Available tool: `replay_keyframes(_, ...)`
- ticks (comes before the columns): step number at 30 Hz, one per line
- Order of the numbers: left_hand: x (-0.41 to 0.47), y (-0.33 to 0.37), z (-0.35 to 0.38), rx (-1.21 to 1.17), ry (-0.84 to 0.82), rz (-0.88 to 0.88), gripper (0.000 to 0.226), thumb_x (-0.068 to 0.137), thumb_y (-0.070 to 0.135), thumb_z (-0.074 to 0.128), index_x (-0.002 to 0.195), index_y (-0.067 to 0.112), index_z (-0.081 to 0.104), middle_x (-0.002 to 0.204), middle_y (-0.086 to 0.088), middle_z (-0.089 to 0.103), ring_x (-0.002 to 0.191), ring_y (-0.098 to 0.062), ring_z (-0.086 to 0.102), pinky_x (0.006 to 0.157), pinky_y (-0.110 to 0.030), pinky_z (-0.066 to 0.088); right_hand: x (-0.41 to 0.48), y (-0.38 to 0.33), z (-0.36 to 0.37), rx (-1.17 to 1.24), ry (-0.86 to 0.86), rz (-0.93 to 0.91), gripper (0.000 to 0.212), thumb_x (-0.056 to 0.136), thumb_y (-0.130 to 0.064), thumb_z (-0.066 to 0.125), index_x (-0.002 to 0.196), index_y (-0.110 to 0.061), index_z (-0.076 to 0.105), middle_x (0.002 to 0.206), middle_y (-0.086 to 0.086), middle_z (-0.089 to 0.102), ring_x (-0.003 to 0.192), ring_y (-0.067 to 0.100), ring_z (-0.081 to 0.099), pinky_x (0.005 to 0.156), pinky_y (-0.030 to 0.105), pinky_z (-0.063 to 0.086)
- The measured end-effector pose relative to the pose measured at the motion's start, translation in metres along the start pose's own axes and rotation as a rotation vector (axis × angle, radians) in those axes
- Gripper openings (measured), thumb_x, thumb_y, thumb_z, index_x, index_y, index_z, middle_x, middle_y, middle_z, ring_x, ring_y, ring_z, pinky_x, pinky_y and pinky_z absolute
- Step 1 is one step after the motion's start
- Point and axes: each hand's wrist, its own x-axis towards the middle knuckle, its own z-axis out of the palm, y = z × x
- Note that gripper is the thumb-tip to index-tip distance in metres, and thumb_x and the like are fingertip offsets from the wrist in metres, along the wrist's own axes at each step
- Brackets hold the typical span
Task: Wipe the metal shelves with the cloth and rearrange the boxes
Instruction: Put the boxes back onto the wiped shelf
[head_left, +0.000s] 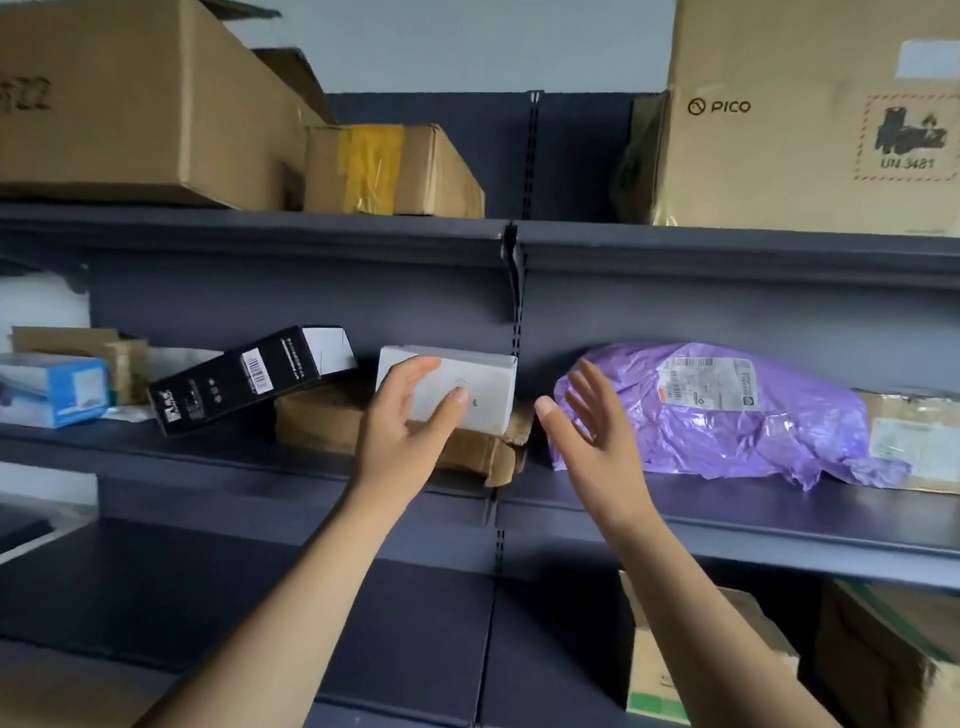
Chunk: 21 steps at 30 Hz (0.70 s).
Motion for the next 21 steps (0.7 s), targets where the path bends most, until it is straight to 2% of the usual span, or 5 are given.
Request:
replay_keyframes(5, 0.047, -0.034, -0.036, 0.019, 0.045, -0.019, 0.046, 0.093, 0.025, 0.072, 0.135, 0.022, 0.055, 0.137, 0.015, 0.056, 0.128, 0.008, 0.047, 0.114, -0.024, 0.034, 0.033, 0.019, 0.036, -0.028, 0.06, 0.03, 0.083, 0.083, -0.048, 0.076, 0.154, -0.034, 0.036, 0.155, -0.009, 0.043, 0.139, 0.005, 0.043, 0.118, 0.034, 0.036)
replay_keyframes(9, 0.079, -0.056, -0.042, 0.06, -0.041, -0.143, 0.076, 0.081, 0.051, 0.075, 0.146, 0.032, 0.042, 0.15, 0.017, 0.043, 0.138, 0.003, 0.036, 0.108, -0.021, 0.029, 0.061, 0.03, 0.054, -0.037, 0.112, 0.089, 0.088, 0.085, -0.046, 0.077, 0.158, -0.029, 0.03, 0.16, -0.005, 0.038, 0.143, 0.011, 0.041, 0.118, 0.037, 0.036)
replay_keyframes(16, 0.118, -0.076, -0.046, 0.053, -0.176, -0.326, 0.099, 0.082, 0.05, 0.079, 0.159, 0.031, 0.021, 0.163, 0.013, 0.027, 0.143, -0.007, 0.032, 0.096, -0.019, 0.034, 0.096, 0.056, 0.069, -0.164, 0.056, 0.177, 0.099, 0.082, -0.053, 0.077, 0.16, -0.018, 0.026, 0.16, -0.003, 0.038, 0.142, 0.014, 0.042, 0.117, 0.033, 0.036)
replay_keyframes(19, 0.129, -0.088, -0.05, 0.118, -0.215, -0.363, 0.108, 0.074, 0.059, 0.081, 0.159, 0.03, 0.023, 0.162, 0.011, 0.03, 0.144, -0.01, 0.034, 0.106, -0.026, 0.031, 0.099, 0.06, 0.07, -0.159, 0.032, 0.193, 0.077, 0.084, -0.048, 0.079, 0.145, -0.013, 0.047, 0.125, -0.018, 0.063, 0.116, 0.008, 0.061, 0.106, 0.03, 0.044)
replay_keyframes(21, 0.136, -0.093, -0.05, 0.13, -0.243, -0.393, 0.114, 0.067, 0.063, 0.083, 0.159, 0.029, 0.025, 0.16, 0.011, 0.033, 0.142, -0.01, 0.037, 0.105, -0.026, 0.032, 0.1, 0.065, 0.072, -0.129, 0.003, 0.175, 0.064, 0.077, -0.052, 0.081, 0.121, -0.011, 0.061, 0.104, -0.011, 0.074, 0.1, 0.009, 0.071, 0.101, 0.039, 0.053)
